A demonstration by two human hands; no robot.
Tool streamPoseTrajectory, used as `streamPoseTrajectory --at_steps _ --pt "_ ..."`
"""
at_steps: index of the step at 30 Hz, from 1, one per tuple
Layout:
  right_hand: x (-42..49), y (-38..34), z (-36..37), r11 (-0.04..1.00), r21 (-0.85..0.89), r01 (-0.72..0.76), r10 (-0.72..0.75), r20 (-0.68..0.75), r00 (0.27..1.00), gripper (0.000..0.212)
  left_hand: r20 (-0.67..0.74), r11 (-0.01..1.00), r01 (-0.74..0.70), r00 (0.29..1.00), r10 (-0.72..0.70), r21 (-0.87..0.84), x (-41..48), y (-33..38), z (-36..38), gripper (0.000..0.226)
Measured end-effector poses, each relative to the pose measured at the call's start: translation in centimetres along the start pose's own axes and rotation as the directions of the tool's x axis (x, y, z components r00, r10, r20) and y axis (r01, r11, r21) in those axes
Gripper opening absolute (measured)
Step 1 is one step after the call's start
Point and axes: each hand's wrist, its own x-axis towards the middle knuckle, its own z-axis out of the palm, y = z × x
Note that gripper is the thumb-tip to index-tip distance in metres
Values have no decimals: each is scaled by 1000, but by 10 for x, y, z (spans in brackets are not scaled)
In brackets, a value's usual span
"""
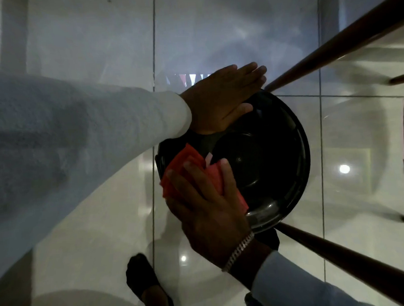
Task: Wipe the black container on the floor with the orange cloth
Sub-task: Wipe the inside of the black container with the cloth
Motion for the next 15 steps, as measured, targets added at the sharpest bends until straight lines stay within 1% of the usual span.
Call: streamPoseTrajectory --at_steps 1,3,4,6,7,8,9,11,12,13,15 --pt "-10 4 1 1000 7 3 -2 -34 999 52 6 1000 -10 1000 10 12 0 1 0 57" --pt "-34 16 6 996 72 -60 71 -159 985 40 27 999 -32 999 31 40 -1 1 0 57" --pt "-46 24 8 988 116 -98 121 -216 969 39 37 998 -40 999 38 49 -1 1 0 57" --pt "-67 46 12 971 160 -176 215 -268 939 42 60 998 -54 997 52 36 1 1 1 57" --pt "-75 56 14 956 168 -239 279 -283 918 40 66 998 -58 996 56 21 1 2 1 57" --pt "-78 64 15 928 190 -319 365 -301 881 38 64 998 -57 996 56 10 2 1 2 58" --pt "-78 68 16 881 243 -405 467 -311 828 36 61 999 -54 997 54 7 3 0 3 58" --pt "-69 61 17 746 400 -533 658 -320 682 35 53 999 -44 998 43 19 3 -2 5 59" --pt "-62 51 16 661 470 -585 745 -314 589 36 49 999 -41 998 40 23 3 -2 5 59" --pt "-54 40 15 558 532 -637 828 -300 474 37 46 999 -43 998 42 20 3 -1 5 59" --pt "-35 16 12 350 637 -687 937 -246 249 42 30 999 -42 999 42 7 3 -3 7 59"
